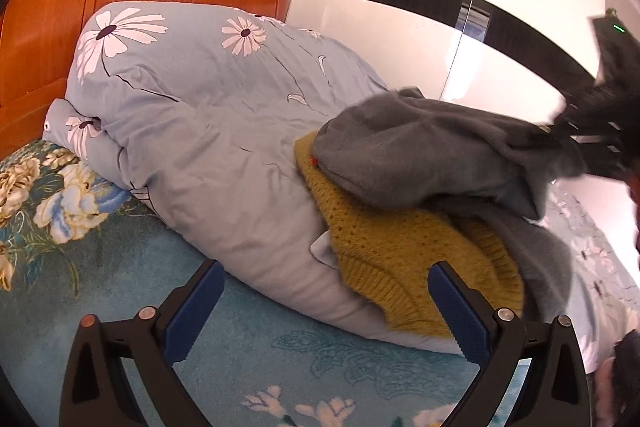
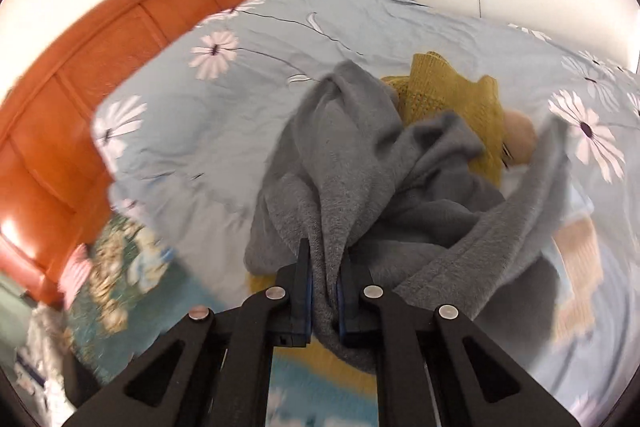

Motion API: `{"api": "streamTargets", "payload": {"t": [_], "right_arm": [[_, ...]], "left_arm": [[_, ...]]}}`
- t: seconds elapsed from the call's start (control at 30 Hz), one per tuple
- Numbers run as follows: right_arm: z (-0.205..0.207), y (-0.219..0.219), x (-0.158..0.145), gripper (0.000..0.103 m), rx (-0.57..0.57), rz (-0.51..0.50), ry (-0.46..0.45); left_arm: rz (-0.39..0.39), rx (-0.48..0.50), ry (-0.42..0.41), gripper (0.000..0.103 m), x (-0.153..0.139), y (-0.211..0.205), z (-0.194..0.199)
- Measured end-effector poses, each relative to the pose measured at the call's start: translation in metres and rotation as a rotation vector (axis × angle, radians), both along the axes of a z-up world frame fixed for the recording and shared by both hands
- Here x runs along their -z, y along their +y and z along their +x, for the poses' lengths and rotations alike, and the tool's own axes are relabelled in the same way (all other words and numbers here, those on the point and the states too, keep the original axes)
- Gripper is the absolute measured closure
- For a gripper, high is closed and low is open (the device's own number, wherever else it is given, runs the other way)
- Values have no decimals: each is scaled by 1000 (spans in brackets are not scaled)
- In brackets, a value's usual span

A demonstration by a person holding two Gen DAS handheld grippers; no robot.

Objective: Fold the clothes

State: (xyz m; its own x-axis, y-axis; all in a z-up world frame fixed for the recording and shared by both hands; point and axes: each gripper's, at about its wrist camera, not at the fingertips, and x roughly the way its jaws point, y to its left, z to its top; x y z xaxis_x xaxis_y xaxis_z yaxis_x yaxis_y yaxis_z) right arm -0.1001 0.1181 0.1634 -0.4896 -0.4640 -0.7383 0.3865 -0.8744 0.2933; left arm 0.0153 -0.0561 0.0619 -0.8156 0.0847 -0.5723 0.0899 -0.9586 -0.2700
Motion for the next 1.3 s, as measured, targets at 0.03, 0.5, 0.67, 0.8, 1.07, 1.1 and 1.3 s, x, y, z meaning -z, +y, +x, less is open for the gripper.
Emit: {"api": "streamTargets", "payload": {"t": [0.03, 0.5, 0.67, 0.8, 1.07, 1.1, 1.3], "right_arm": [[16, 3, -4, 94, -1, 14, 2], [206, 100, 20, 94, 212, -61, -184], [279, 110, 41, 94, 231, -52, -232], [330, 138, 71, 94, 293, -46, -295], [364, 165, 97, 93, 377, -46, -323], [368, 168, 100, 93, 387, -45, -326], [373, 169, 101, 86, 380, 0, -307]], "left_arm": [[7, 3, -6, 0, -5, -2, 5], [-107, 73, -98, 0, -89, -58, 96], [-171, 93, -62, 0, -123, -72, 135], [-171, 109, -78, 0, -124, -76, 161], [-63, 164, -149, 0, -97, -66, 195], [-40, 178, -163, 0, -94, -59, 191], [119, 286, -264, 0, -79, 0, 146]]}}
